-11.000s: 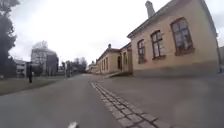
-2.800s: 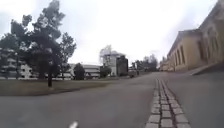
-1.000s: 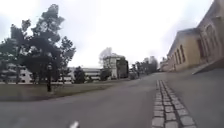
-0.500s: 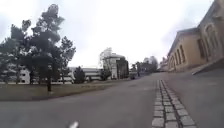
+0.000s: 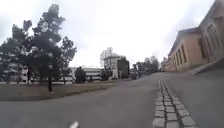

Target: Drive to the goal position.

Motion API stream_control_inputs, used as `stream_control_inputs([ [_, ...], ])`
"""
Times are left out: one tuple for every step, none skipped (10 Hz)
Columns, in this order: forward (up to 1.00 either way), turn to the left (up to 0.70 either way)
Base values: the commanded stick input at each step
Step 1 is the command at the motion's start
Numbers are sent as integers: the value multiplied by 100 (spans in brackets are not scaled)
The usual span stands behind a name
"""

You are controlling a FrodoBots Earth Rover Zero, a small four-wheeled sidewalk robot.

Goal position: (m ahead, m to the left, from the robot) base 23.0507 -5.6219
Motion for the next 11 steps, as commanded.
stream_control_inputs([
  [70,35],
  [70,35],
  [43,49],
  [2,69],
  [56,42],
  [70,35],
  [70,35],
  [70,35],
  [70,35],
  [70,35],
  [70,35],
])
